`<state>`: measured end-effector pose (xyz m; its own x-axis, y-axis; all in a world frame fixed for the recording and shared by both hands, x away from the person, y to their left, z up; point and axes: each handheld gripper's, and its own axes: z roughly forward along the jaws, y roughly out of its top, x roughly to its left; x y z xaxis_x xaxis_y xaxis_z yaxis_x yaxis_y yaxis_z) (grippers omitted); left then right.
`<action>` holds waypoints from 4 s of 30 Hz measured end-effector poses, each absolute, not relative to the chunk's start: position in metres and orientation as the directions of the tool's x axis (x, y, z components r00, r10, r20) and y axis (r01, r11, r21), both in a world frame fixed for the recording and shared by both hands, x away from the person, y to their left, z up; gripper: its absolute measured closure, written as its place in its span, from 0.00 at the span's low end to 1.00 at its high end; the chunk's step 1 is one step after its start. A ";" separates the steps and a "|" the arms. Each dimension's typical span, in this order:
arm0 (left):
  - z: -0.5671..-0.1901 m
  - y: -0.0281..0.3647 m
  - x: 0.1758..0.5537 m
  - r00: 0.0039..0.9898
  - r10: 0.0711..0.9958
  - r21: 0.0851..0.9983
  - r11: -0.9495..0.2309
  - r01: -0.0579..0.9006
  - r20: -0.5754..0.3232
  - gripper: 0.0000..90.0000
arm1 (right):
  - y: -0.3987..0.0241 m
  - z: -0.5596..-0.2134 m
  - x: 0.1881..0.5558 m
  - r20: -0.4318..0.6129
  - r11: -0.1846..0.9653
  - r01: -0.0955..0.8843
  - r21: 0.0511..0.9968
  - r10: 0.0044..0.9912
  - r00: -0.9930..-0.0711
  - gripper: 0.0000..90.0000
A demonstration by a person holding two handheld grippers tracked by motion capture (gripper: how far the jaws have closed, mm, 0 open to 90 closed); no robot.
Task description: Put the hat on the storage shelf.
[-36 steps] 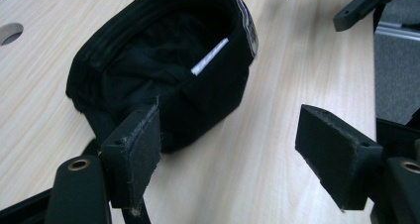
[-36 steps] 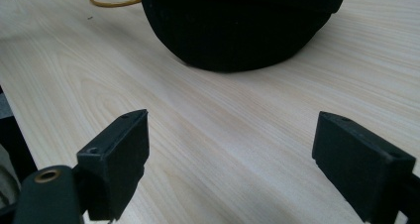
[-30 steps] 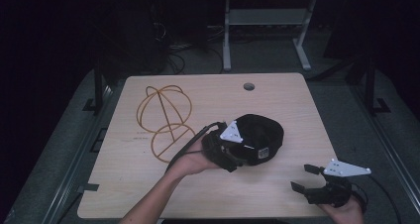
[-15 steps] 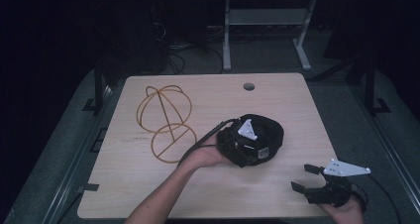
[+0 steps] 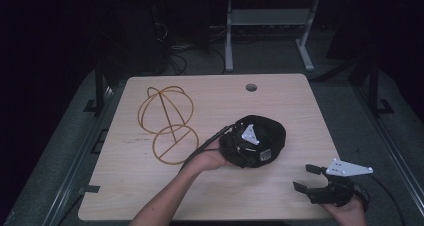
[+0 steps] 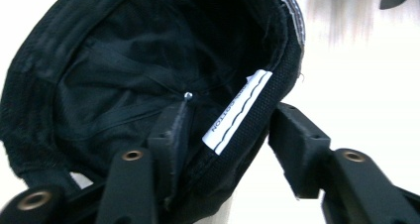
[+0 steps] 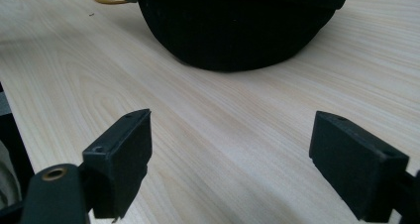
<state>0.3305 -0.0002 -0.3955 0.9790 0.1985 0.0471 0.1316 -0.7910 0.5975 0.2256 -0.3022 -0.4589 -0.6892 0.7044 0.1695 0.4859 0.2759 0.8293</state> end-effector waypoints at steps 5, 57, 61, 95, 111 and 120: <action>-0.395 -0.002 0.328 0.987 0.156 0.586 -0.804 0.103 0.041 0.77 | -0.306 -0.460 0.227 0.194 0.243 0.490 0.837 0.706 -0.681 0.20; -0.304 -0.040 0.302 0.992 -0.062 0.807 -0.589 0.049 -0.106 0.90 | -0.282 -0.428 0.227 0.133 0.140 0.280 0.950 0.629 -0.766 0.93; -0.302 -0.034 0.303 0.995 -0.038 0.804 -0.592 0.050 -0.090 0.90 | -0.283 -0.424 0.226 0.134 0.146 0.282 0.948 0.621 -0.772 0.96; -0.320 0.055 0.292 0.983 0.181 0.770 -0.629 0.106 0.012 0.41 | -0.298 -0.379 0.242 0.165 0.198 0.351 0.915 0.611 -0.774 0.98; -0.357 0.106 0.274 0.969 0.249 0.788 -0.595 0.157 -0.005 0.39 | -0.291 -0.349 0.266 0.141 0.225 0.340 0.913 0.607 -0.782 0.98; -0.378 0.121 0.267 0.959 0.285 0.780 -0.601 0.174 0.006 0.39 | -0.279 -0.334 0.282 0.135 0.256 0.343 0.904 0.590 -0.796 0.98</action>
<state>0.2667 0.1213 -0.3778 0.9586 0.2846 0.0060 0.1735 -0.6011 0.7801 0.2817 -0.2793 -0.3340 -0.7959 0.5901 0.1350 0.3428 0.2555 0.9040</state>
